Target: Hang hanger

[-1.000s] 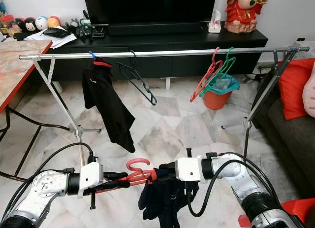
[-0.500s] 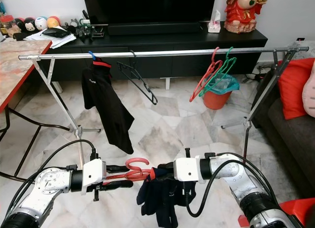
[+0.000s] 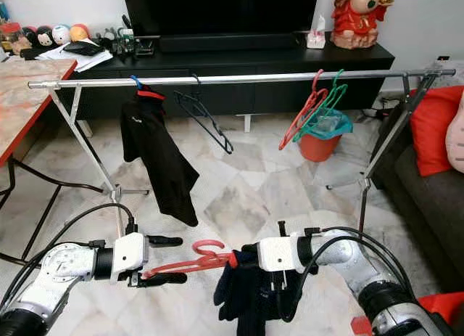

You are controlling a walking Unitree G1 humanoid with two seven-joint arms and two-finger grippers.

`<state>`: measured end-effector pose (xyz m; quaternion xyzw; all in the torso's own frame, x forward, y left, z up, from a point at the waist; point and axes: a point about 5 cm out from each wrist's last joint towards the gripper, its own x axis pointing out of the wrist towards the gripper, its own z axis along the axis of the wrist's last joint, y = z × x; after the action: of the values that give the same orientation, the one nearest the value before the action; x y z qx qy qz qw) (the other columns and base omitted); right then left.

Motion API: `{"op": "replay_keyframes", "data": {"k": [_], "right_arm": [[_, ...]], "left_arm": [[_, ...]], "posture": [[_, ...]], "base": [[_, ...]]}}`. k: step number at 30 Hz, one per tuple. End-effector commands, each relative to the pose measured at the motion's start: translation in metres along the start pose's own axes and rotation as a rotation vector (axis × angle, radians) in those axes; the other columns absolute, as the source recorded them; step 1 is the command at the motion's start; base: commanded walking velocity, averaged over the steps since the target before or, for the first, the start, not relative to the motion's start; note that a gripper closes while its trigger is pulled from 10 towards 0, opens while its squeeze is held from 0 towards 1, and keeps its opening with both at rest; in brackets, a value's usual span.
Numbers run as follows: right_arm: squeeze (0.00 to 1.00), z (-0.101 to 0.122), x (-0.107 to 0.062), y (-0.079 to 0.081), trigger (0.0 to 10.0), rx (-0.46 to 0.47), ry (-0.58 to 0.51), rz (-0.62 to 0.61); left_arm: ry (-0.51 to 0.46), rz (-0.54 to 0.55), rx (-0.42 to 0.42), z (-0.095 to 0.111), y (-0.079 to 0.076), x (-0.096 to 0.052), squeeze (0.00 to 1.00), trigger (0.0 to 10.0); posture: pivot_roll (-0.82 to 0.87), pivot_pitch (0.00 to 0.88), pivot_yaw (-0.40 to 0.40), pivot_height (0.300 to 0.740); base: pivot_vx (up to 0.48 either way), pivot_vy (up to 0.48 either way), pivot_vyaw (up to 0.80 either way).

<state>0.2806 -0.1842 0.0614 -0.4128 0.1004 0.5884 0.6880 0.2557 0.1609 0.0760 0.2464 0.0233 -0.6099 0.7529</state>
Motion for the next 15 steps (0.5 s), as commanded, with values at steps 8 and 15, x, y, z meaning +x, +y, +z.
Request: {"op": "replay_keyframes", "data": {"k": [8, 15], "right_arm": [[0.00, -0.027, -0.014, -0.036, 0.0, 0.161, 0.256, -0.390], [0.00, -0.028, -0.019, -0.050, 0.0, 0.327, 0.216, -0.704]], "left_arm": [[0.029, 0.318, -0.011, -0.003, 0.032, -0.023, 0.00, 10.0], [0.020, 0.758, -0.132, -0.015, 0.042, -0.039, 0.00, 10.0]], "posture": [[-0.07, 0.000, 0.036, 0.740], [-0.06, 0.000, 0.025, 0.740]], "base": [[0.000, 0.000, 0.00], [0.000, 0.000, 0.00]]}}
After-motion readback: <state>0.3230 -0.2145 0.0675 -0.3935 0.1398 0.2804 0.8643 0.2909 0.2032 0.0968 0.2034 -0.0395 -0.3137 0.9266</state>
